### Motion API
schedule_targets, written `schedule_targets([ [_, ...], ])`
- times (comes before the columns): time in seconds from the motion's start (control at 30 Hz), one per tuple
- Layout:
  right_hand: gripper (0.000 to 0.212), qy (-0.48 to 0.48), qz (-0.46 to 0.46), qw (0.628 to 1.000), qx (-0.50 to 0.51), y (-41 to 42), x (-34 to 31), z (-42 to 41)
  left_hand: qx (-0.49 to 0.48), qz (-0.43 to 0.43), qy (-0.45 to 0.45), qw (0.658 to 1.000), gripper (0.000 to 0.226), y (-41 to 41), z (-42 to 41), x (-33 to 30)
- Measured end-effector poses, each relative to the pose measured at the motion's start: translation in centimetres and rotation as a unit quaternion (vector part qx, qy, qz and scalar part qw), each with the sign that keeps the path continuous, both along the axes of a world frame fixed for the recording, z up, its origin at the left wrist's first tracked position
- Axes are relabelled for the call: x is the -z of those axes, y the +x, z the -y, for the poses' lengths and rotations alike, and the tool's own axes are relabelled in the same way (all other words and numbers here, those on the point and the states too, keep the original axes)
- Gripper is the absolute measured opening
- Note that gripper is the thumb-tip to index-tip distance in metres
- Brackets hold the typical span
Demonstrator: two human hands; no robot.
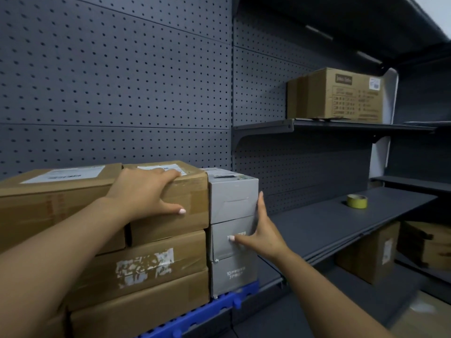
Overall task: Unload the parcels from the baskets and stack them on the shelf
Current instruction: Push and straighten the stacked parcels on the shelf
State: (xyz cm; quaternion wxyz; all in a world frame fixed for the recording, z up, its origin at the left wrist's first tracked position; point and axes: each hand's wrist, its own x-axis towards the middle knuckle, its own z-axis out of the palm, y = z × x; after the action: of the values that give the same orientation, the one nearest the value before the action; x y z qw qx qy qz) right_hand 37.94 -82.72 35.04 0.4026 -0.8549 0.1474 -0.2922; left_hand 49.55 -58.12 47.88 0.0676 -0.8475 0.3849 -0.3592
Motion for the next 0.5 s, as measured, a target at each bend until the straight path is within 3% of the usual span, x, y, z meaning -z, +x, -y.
schedule_targets([
  [0.17,0.134,0.052,0.029,0.998,-0.011,0.8,1.1,-0.5,-0.003,0.002,0.006,1.0,0.09,-0.2,0.0,-0.1],
  [0.5,0.134,0.015,0.018,1.0,-0.003,0.6,1.1,-0.3,-0.018,0.002,0.014,1.0,0.09,-0.4,0.0,-0.1],
])
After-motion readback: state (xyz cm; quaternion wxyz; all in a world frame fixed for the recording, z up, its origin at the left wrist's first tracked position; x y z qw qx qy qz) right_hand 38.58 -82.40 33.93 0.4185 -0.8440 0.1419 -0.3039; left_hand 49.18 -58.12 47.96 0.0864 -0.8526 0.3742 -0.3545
